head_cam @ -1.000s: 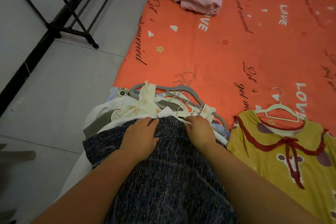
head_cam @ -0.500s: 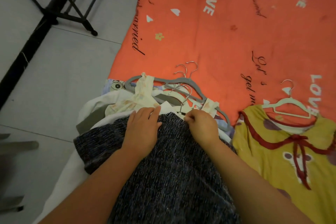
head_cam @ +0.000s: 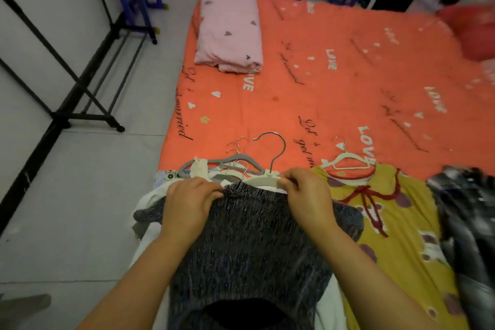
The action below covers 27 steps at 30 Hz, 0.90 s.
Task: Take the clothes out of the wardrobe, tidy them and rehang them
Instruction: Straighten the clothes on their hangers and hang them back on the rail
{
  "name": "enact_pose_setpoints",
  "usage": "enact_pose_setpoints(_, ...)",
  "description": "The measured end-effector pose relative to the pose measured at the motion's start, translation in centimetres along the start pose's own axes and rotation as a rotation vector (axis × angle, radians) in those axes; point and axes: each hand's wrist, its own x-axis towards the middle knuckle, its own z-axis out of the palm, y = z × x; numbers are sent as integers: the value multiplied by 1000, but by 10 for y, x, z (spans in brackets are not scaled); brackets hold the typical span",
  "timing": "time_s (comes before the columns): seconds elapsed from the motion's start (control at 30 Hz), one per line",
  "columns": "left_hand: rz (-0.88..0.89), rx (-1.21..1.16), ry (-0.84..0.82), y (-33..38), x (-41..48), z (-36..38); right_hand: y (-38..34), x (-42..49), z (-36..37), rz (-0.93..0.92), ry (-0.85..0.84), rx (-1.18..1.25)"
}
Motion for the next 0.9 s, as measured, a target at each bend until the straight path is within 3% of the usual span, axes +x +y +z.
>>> enact_pose_setpoints(0.17,134,-3,108,22,-13,-59,-35,-49,-56,-21,220,-57)
enact_pose_setpoints(0.37,244,-81,85,81,-20,-87,-46,-109,-107,41,353,-56)
enact_pose_setpoints(0.5,527,-128,135,161,-34,-84,-39,-146,-136,59,404,-69)
enact_pose_setpoints(0.6,667,-179,94,215,-54,-71,-21,-180,-161,100,466,-14)
enact_pose_setpoints(0.9,858,-384,-52,377,-135,-6,99,-322,-250,236,675,33)
